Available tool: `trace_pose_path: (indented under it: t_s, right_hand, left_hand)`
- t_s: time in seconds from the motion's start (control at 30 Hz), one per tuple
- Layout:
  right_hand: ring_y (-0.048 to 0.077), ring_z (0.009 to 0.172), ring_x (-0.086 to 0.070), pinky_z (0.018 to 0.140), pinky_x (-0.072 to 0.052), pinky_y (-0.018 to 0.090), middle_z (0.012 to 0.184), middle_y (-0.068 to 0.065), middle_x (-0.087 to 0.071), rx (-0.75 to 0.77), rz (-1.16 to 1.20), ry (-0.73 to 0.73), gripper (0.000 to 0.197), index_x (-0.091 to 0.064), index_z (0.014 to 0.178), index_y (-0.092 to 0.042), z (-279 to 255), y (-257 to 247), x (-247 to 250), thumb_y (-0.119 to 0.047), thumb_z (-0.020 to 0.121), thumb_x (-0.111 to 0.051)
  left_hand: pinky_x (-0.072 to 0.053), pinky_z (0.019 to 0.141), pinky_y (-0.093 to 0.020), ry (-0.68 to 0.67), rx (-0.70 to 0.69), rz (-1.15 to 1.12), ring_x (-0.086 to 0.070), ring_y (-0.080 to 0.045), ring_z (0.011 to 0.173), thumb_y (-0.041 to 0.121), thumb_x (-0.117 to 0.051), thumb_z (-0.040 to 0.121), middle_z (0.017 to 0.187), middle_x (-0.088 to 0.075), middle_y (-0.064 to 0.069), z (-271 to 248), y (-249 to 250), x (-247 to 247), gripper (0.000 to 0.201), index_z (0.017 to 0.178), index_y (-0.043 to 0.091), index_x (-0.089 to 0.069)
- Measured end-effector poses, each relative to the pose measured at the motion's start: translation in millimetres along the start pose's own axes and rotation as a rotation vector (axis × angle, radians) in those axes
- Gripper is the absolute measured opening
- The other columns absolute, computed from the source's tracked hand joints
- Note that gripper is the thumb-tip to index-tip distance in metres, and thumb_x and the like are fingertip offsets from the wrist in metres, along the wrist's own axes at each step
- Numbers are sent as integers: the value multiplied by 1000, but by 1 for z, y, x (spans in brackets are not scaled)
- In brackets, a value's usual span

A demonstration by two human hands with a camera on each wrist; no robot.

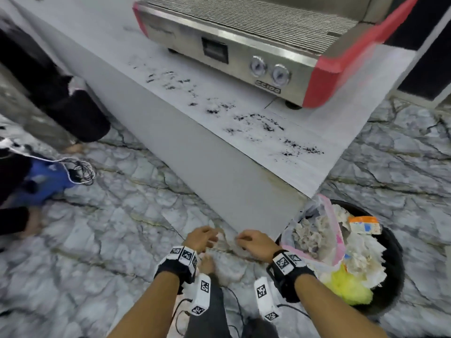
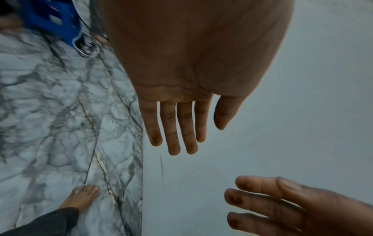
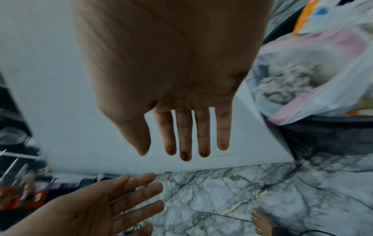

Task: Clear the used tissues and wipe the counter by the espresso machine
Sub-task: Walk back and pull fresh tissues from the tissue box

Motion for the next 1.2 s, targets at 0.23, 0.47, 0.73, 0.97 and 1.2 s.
trace_pose_path:
  t_s: [0.23, 0.47, 0.73, 0.97, 1.2]
  right_hand:
    - [8, 84, -57, 71, -39, 15, 97, -6, -65, 111, -131, -125, 18, -67, 98, -26, 58, -93, -44, -38, 85, -63]
    - [15, 91, -64, 77, -48, 25, 99, -2, -69, 123, -192, -206, 14, -66, 96, -24, 131, -169, -82, -33, 86, -62]
    - [15, 95, -65, 80, -48, 26, 104, 0, -71, 78, -223, -201, 18, -67, 99, -23, 214, -232, -107, -35, 87, -61]
    - [13, 90, -65, 78, -49, 25, 103, -1, -70, 49, -216, -190, 15, -67, 96, -23, 273, -279, -111, -34, 86, -62]
    - [12, 88, -65, 77, -50, 25, 99, -1, -70, 56, -218, -193, 14, -68, 93, -23, 349, -334, -116, -33, 85, -63]
  left_hand:
    - [-38, 57, -25, 158, 43, -173, -56, -16, 68, 25, -50, 93, 85, -67, -2, -9, -41, 102, 18, 96, 11, -61]
    - [-36, 56, -25, 195, 113, -300, -56, -17, 70, 27, -50, 94, 87, -66, -4, 17, -73, 190, 21, 101, 10, -60]
    - [-37, 56, -25, 218, 113, -344, -57, -16, 71, 28, -53, 91, 87, -68, -3, 66, -66, 304, 19, 94, 12, -62]
    - [-41, 59, -27, 245, 53, -344, -59, -20, 75, 27, -49, 94, 93, -69, -5, 110, -35, 403, 18, 89, 16, -63]
    - [-42, 62, -28, 269, 29, -338, -60, -19, 76, 30, -51, 93, 91, -70, -3, 160, -1, 484, 18, 94, 16, -63]
Point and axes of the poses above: each hand's wrist, its own z-axis towards the middle knuckle, its own x-axis out of the back of the hand, y = z × x, the point moved 5 cm from there along z, towards the middle knuckle
